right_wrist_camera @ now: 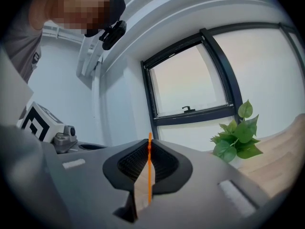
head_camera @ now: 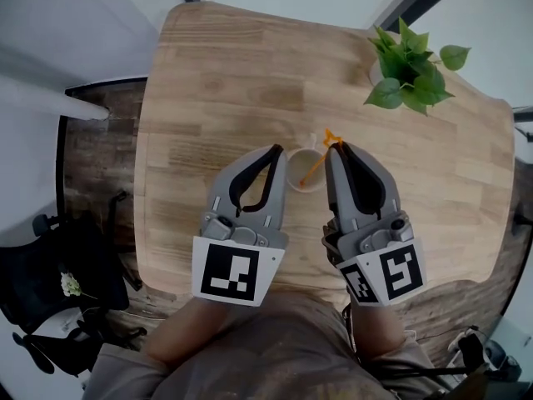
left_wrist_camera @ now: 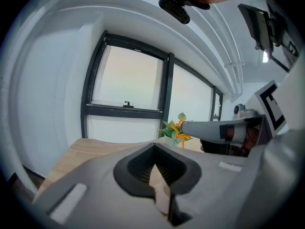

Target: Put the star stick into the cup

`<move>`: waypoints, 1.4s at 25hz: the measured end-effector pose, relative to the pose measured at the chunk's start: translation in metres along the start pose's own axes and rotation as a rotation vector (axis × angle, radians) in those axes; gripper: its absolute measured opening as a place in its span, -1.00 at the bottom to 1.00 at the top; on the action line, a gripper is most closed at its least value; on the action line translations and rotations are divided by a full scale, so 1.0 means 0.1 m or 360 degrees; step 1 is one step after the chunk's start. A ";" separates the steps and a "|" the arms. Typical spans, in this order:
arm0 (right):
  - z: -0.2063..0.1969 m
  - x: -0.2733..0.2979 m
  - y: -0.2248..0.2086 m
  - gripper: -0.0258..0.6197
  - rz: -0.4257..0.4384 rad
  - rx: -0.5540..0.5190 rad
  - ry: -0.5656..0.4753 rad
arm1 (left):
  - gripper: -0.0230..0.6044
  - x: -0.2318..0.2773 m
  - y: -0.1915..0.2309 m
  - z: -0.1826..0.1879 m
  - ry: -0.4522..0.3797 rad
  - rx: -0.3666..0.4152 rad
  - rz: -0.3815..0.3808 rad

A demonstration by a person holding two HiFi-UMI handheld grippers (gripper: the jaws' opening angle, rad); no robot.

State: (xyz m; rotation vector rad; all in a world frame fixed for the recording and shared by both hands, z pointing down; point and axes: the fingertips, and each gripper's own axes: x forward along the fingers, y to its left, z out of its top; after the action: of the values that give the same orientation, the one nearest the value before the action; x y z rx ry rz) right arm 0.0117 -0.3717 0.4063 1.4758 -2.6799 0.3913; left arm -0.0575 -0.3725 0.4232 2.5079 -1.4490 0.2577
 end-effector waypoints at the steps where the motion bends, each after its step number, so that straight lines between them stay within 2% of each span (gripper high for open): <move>1: 0.00 0.02 -0.01 -0.78 0.0004 -0.0012 -0.0005 | -0.93 0.01 0.02 -0.01 0.0002 -0.0003 -0.0001; 7: -0.04 0.04 -0.05 -0.73 -0.0031 -0.0028 0.0011 | -0.93 0.02 0.10 -0.06 0.0023 -0.0022 0.0002; 9: -0.04 0.02 -0.06 -0.68 -0.0037 -0.0030 0.0012 | -0.93 0.02 0.10 -0.01 0.0003 -0.0010 0.0005; 16: 0.10 -0.16 0.06 -0.69 -0.0031 -0.0053 -0.0040 | -0.93 -0.16 0.03 0.21 -0.0085 0.0035 0.0032; 28: 0.69 -0.80 0.31 -0.84 -0.0057 -0.0165 -0.0231 | -0.93 -0.76 -0.33 0.83 -0.0310 0.0160 0.0135; 35: 0.97 -1.13 0.44 -0.85 -0.0044 -0.0235 -0.0344 | -0.93 -1.04 -0.58 1.16 -0.0456 0.0269 0.0183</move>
State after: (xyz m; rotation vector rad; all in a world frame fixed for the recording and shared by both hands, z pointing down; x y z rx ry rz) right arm 0.0431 -0.2805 0.2847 1.5927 -2.7731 0.0311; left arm -0.0543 -0.2912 0.2776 2.6871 -1.7498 0.0413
